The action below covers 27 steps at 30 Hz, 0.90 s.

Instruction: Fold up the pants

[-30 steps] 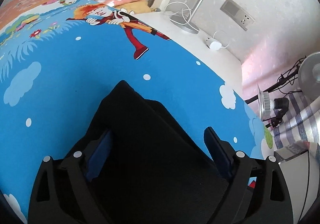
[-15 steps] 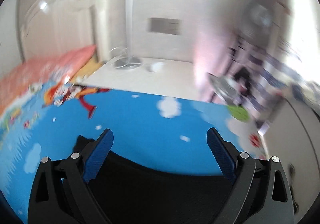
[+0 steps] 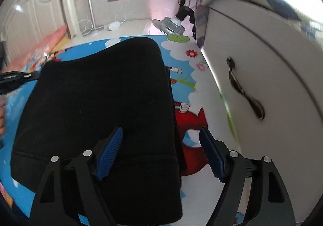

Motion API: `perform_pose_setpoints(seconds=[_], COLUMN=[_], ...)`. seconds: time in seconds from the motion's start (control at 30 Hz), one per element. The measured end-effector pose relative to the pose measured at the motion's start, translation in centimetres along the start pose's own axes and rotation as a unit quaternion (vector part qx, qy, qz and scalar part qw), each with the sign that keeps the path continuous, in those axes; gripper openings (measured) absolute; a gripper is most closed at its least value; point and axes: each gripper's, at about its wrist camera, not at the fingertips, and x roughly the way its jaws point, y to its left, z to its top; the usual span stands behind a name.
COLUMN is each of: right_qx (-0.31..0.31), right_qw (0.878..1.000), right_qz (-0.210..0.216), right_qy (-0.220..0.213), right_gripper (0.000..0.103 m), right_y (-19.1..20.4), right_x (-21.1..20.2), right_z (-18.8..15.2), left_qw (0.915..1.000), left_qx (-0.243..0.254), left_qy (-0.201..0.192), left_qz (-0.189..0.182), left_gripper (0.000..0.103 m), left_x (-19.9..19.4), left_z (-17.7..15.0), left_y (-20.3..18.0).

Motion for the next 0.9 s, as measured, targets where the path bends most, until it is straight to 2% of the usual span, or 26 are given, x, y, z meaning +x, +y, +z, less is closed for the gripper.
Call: perform_pose_setpoints(seconds=[0.1, 0.17, 0.2, 0.27, 0.3, 0.33, 0.37, 0.43, 0.5, 0.53, 0.57, 0.6, 0.63, 0.73, 0.8, 0.83, 0.9], right_qx=[0.014, 0.026, 0.034, 0.050, 0.055, 0.057, 0.058, 0.056, 0.053, 0.052, 0.052, 0.051, 0.050, 0.051, 0.055, 0.058, 0.057], right_qw=[1.000, 0.999, 0.999, 0.998, 0.998, 0.997, 0.997, 0.998, 0.998, 0.998, 0.999, 0.999, 0.999, 0.999, 0.998, 0.998, 0.998], right_qz=[0.013, 0.023, 0.030, 0.040, 0.043, 0.043, 0.041, 0.033, 0.025, 0.020, 0.008, -0.001, -0.004, 0.004, 0.007, 0.008, 0.006], right_qy=[-0.003, -0.004, -0.004, -0.001, -0.001, -0.002, -0.002, -0.003, -0.005, -0.007, -0.008, -0.010, -0.011, -0.008, -0.009, -0.009, -0.009], right_gripper=[0.074, 0.077, 0.078, 0.080, 0.080, 0.081, 0.081, 0.081, 0.081, 0.081, 0.081, 0.081, 0.081, 0.081, 0.081, 0.081, 0.081], right_y=[-0.3, -0.8, -1.2, -1.7, -1.8, -1.8, -1.8, -1.6, -1.4, -1.3, -1.2, -1.2, -1.2, -1.3, -1.4, -1.4, -1.4], right_x=[0.3, 0.4, 0.6, 0.9, 1.0, 1.0, 0.9, 0.8, 0.8, 0.7, 0.7, 0.7, 0.7, 0.8, 0.7, 0.7, 0.7], right_z=[-0.4, -0.7, -0.9, -0.9, -1.0, -1.0, -1.1, -1.2, -1.2, -1.2, -1.3, -1.2, -1.2, -1.2, -1.3, -1.3, -1.3], left_qw=[0.9993, 0.9965, 0.9964, 0.9973, 0.9971, 0.9951, 0.9909, 0.9741, 0.9584, 0.9528, 0.9502, 0.9504, 0.9515, 0.9601, 0.9628, 0.9627, 0.9652], left_qx=[-0.010, -0.021, -0.028, -0.004, 0.040, 0.087, 0.132, 0.216, 0.257, 0.271, 0.282, 0.288, 0.285, 0.255, 0.253, 0.255, 0.248], left_qy=[0.022, 0.002, -0.012, -0.046, -0.053, -0.043, -0.027, 0.015, 0.047, 0.063, 0.076, 0.089, 0.100, 0.100, 0.056, 0.046, 0.050], left_qz=[0.030, 0.081, 0.079, 0.058, 0.037, 0.018, -0.002, -0.065, -0.114, -0.120, -0.109, -0.075, -0.062, -0.056, -0.075, -0.079, -0.067], left_gripper=[0.002, 0.001, 0.001, 0.002, 0.003, 0.008, 0.009, 0.009, 0.012, 0.012, 0.012, 0.010, 0.005, 0.003, 0.010, 0.016, 0.017], left_x=[4.8, 5.1, 4.5, 2.9, 2.3, 2.5, 3.0, 4.7, 6.8, 8.2, 9.8, 12.1, 13.5, 13.7, 11.2, 10.6, 11.0], left_z=[3.5, 5.9, 6.6, 7.4, 7.3, 6.8, 6.0, 3.4, 1.4, 0.8, 0.4, 0.3, 0.5, 2.4, 3.2, 3.6, 3.5], left_y=[1.5, 1.9, 1.6, -1.1, -4.2, -7.2, -10.1, -16.3, -20.0, -21.4, -22.5, -23.2, -23.4, -24.3, -25.4, -25.7, -26.0])
